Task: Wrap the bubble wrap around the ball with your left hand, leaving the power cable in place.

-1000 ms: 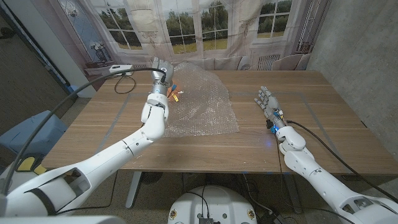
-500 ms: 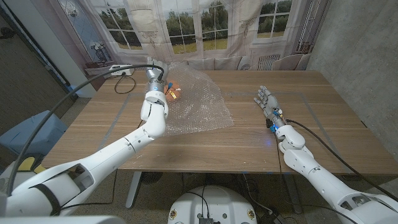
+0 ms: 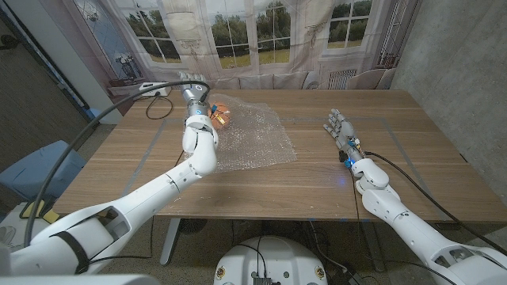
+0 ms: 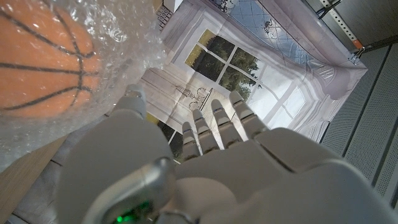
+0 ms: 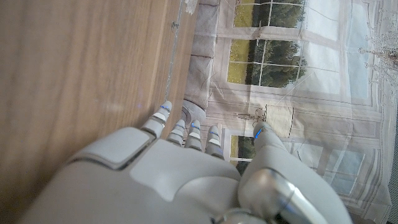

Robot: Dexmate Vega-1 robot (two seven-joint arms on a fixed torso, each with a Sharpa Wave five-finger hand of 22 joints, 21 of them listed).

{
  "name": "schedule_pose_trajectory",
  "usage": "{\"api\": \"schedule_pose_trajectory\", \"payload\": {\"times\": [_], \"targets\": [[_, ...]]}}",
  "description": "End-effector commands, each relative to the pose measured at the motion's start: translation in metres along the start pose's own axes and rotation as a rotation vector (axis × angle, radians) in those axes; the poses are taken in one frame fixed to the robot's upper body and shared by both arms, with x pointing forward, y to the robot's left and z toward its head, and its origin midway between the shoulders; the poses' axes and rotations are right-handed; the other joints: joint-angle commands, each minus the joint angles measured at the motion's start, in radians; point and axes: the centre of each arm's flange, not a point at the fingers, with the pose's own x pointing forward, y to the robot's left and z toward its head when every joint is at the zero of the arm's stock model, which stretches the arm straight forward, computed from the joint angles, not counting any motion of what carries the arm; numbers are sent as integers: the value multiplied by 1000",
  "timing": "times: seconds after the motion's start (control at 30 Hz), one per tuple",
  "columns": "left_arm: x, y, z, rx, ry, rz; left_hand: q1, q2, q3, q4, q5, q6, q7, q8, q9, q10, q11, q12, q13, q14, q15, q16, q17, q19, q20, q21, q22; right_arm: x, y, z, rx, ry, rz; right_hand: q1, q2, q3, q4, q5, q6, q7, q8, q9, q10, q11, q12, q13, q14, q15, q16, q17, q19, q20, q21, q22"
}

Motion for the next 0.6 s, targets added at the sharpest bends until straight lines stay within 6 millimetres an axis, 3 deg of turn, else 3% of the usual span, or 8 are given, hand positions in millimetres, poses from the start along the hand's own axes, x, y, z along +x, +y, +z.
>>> {"api": "schedule_pose_trajectory", "payload": {"times": [0.03,0.23,0.3,0.33,0.43,0.53,0.6], "targets": [[1,-4,-2,-128,-19,-103,-25,-3,-9,0,5,32,0,27,0,16,19,20,-2,3,-22,9,-2,63,22,22,1,-3,-1,1,-2,1,-5,-5,-2,3,-5,9,1,-5,4,5,3,2,3,1,3,8,3,1,1,5,8,5],[5,-16,-6,-287,-108,-165,-107,-21,-46,32,2,27,5,22,0,1,50,19,-5,3,4,12,-1,116,56,35,-5,-3,0,0,-1,-1,-6,-6,-2,3,-5,9,2,-5,5,5,4,2,4,1,5,9,3,1,1,5,8,5],[7,-23,-9,-386,-154,-153,-141,-26,-61,46,3,46,9,29,1,11,49,25,-6,17,-6,18,-1,132,55,37,-8,-3,0,0,0,0,-7,-6,-2,3,-5,9,2,-5,5,5,3,2,3,1,5,8,4,1,2,6,8,5],[10,-27,-12,-443,-183,-153,-162,-26,-68,54,6,74,3,37,1,43,31,38,-8,42,-20,25,-2,151,48,39,-11,-3,0,0,0,1,-8,-6,-2,3,-5,9,2,-5,5,5,3,2,4,1,6,9,4,1,2,5,8,5],[15,-37,-18,-590,-238,-137,-150,3,-50,44,11,160,6,58,0,100,6,56,-13,98,-46,34,-7,182,31,41,-16,-3,0,-1,1,1,-9,-6,-2,3,-6,9,2,-5,5,5,4,2,4,1,6,9,4,1,3,5,8,5],[20,-41,-19,-639,-260,-134,-131,15,-36,28,10,210,7,66,-1,136,-7,65,-17,122,-51,33,-11,195,23,38,-18,-3,1,-2,4,1,-12,-7,-3,3,-6,9,2,-4,5,5,4,1,4,1,7,9,4,1,3,5,9,5],[24,-44,-18,-653,-261,-150,-121,33,-23,24,11,222,9,65,-1,140,-3,63,-19,127,-54,30,-11,194,21,34,-19,-4,1,-3,5,1,-14,-7,-3,3,-6,9,2,-5,4,5,5,2,4,1,8,9,4,1,3,5,9,5]]}}
